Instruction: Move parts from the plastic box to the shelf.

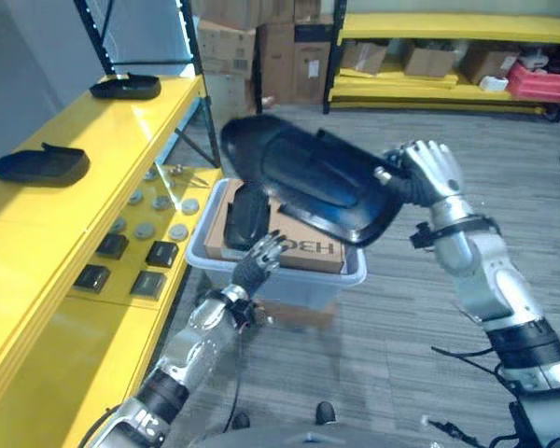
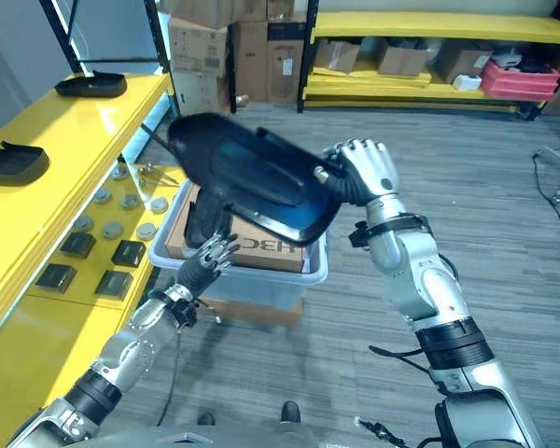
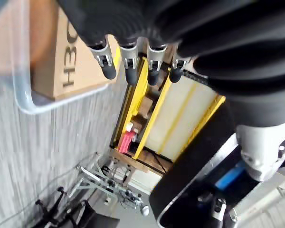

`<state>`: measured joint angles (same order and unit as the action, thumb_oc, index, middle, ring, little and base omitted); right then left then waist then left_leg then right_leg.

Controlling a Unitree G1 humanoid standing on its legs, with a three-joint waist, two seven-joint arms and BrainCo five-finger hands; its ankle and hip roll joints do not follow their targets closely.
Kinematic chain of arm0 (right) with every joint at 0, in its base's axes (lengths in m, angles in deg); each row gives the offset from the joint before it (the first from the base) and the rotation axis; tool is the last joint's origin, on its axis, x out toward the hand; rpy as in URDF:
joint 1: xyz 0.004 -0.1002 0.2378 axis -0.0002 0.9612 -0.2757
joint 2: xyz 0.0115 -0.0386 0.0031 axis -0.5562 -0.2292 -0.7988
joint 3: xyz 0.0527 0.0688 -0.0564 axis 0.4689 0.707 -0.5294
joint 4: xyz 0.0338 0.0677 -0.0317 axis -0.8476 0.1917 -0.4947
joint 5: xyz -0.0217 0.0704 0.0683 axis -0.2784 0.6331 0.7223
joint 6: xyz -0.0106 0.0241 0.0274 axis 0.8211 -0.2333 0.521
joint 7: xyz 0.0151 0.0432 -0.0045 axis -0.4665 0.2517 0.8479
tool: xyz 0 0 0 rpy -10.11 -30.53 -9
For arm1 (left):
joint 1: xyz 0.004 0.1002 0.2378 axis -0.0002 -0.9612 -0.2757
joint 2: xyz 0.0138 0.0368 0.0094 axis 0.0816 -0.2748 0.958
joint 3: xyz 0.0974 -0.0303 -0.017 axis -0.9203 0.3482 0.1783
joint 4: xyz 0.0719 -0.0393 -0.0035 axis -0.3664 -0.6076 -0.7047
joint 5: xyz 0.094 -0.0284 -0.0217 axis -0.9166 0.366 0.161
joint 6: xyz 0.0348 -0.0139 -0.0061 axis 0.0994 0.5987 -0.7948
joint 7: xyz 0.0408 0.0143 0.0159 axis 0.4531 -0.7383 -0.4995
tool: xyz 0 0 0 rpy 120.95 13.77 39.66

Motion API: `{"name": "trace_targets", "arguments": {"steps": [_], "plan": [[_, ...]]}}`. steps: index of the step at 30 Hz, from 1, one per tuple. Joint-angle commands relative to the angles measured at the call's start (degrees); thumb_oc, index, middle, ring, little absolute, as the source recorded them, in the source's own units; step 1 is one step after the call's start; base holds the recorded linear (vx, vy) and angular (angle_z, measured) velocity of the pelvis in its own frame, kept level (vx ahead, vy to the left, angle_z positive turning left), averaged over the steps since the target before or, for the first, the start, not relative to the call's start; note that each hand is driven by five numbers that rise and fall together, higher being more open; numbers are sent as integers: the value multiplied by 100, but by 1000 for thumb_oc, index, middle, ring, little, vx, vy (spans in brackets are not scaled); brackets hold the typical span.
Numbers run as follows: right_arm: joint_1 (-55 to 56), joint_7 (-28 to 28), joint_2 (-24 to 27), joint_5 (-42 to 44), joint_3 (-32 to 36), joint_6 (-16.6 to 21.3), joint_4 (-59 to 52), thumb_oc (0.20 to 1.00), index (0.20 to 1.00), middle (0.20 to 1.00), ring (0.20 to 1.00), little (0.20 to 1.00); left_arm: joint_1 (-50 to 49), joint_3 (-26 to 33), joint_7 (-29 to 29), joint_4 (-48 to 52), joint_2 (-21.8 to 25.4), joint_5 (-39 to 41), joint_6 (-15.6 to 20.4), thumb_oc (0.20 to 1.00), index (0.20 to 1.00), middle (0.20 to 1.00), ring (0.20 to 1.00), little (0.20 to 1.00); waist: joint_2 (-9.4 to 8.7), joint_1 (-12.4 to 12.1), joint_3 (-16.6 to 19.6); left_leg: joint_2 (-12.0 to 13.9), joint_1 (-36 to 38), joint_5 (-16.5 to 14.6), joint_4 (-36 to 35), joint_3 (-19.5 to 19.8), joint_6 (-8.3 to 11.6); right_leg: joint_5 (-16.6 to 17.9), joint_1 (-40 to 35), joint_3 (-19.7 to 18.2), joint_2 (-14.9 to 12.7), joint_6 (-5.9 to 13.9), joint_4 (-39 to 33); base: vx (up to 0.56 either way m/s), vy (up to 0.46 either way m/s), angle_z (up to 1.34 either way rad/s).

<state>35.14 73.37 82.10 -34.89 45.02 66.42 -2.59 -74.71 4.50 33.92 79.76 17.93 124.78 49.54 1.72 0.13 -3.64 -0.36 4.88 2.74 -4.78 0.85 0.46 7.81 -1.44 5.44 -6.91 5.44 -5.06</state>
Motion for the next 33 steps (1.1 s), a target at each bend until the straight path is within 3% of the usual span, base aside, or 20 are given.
{"name": "trace_targets", "arguments": {"steps": [1, 8, 16, 17, 18, 21, 25, 33], "plan": [[-704, -97, -110, -58, -59, 106, -156, 200, 200, 200, 200, 200, 380, -313, -71, -202, -41, 529, 104, 1000, 1000, 1000, 1000, 1000, -234, -201, 478, 214, -26, -47, 53, 167, 171, -233, -247, -23, -192, 222, 218, 0, 0, 0], [-673, 263, -298, -67, -637, 310, -322, 200, 200, 200, 200, 200, 524, -385, -194, -81, -153, 797, 85, 1000, 1000, 1000, 1000, 1000, -288, -220, 497, 230, -8, -22, 45, 221, 179, -251, -288, 9, -160, 190, 232, -5, -7, 2], [-474, 972, -709, 430, -1401, 718, -804, 200, 200, 200, 200, 200, 822, -45, 188, -7, -29, -161, 388, 1000, 1000, 1000, 1000, 1000, -330, -266, 485, 226, -4, -4, 45, 254, 185, -238, -327, 56, -181, 173, 245, -6, -6, 3], [-431, 1082, -777, 497, -1540, 773, -874, 200, 200, 200, 200, 200, 839, 47, 332, -16, -28, -422, 465, 429, 429, 429, 429, 429, -338, -276, 478, 223, -4, -2, 46, 256, 188, -246, -331, 60, -181, 167, 247, -6, -7, 4], [-423, 1189, -840, 507, -1675, 803, -920, 200, 200, 200, 200, 200, 861, 108, 480, -79, -46, -644, 505, 200, 200, 200, 200, 200, -342, -279, 464, 222, -5, 4, 44, 263, 193, -249, -339, 72, -182, 161, 248, 0, 0, 0], [-431, 1446, -1007, 593, -2102, 873, -912, 200, 200, 200, 200, 200, 933, 214, 742, -222, -41, -1335, 576, 200, 200, 200, 200, 200, -346, -303, 432, 209, -11, 9, 42, 268, 199, -261, -339, 85, -185, 152, 263, 0, 0, 0], [-454, 1577, -1268, 965, -2559, 955, -835, 200, 200, 200, 200, 200, 1017, 299, 850, -391, -72, -1664, 634, 200, 200, 200, 200, 200, -322, -289, 377, 211, -15, 12, 50, 270, 203, -279, -332, 92, -191, 157, 284, 0, 0, 0], [-227, 1747, -1910, 2122, -3057, 867, -440, 200, 200, 200, 200, 200, 980, 511, 1208, -421, -131, -1667, 830, 200, 200, 200, 200, 200, -289, -292, 311, 218, 0, 16, 64, 257, 223, -290, -344, 115, -199, 153, 282, 0, 0, 0]]}}
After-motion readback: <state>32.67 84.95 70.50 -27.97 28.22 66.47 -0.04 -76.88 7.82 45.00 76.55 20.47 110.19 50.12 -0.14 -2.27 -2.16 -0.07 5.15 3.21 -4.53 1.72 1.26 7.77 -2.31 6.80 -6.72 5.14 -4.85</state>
